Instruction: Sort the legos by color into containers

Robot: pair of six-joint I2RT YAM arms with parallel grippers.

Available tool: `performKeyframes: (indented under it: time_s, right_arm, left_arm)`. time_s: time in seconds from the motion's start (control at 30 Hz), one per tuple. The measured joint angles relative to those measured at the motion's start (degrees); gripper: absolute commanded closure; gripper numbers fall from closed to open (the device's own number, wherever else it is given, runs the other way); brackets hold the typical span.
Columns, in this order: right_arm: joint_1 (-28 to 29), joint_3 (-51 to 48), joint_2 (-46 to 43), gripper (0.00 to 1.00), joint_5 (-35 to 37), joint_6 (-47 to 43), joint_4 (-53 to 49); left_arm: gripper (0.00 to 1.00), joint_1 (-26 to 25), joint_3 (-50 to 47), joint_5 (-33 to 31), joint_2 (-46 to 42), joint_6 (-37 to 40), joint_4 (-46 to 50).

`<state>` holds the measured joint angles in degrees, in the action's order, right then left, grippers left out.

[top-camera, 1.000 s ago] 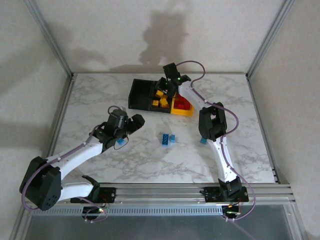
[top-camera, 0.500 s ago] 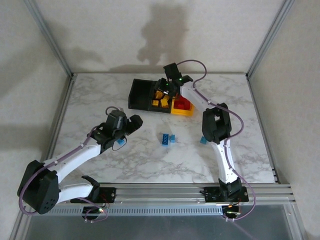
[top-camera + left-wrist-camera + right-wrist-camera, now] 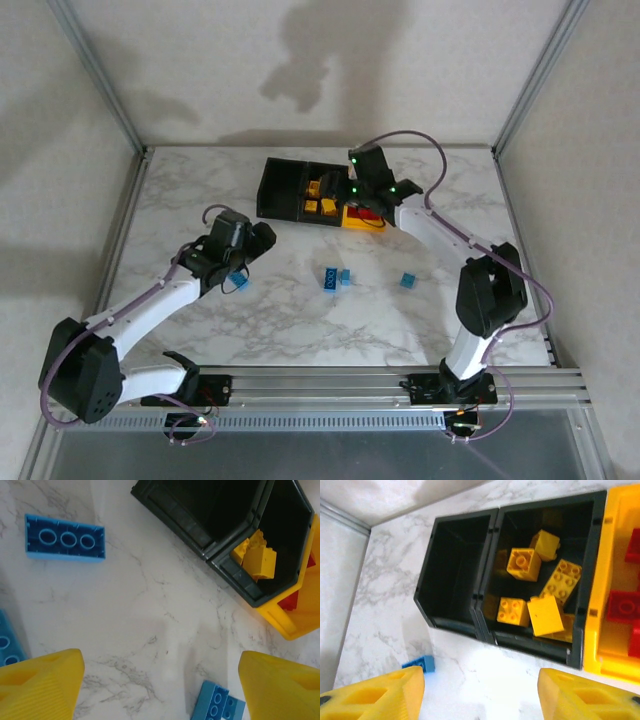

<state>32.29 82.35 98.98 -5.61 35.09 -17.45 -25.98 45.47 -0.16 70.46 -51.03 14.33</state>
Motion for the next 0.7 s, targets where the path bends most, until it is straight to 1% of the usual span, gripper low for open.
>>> performKeyframes:
  time_s: [0.17, 0.23, 0.3, 0.43, 0.57, 0.7]
  right_arm:
    - [0.66, -7.85, -4.46, 0.38, -0.7, -1.6, 1.75]
    - [1.2, -11.15, -6.88, 0.34, -0.9, -2.51, 2.34]
    - [1.6, -14.45, -9.64, 0.3, -1.2, -3.19, 3.06]
    - [1.88, -21.64, -15.74, 0.25, -3.02, -4.42, 5.66]
    - [2.97, -27.04, -19.93, 0.24, -6.12, -5.49, 8.28]
    - [4.9, -29.68, -21.57, 0.25, -7.98, -6.08, 9.31]
  left_arm:
    - [0.19, 0.52, 2.14, -1.4, 3.52, 0.52, 1.31]
    - [0.17, 0.98, 2.95, -1.9, 4.98, 1.03, 1.88]
    - [0.12, 1.66, 3.93, -2.62, 6.49, 1.75, 2.6]
    - [0.08, 3.54, 7.26, -4.28, 10.93, 4.2, 4.15]
    - [0.06, 5.29, 10.97, -5.9, 16.81, 7.41, 4.85]
    - [0.06, 6.86, 13.64, -6.86, 23.15, 9.75, 5.25]
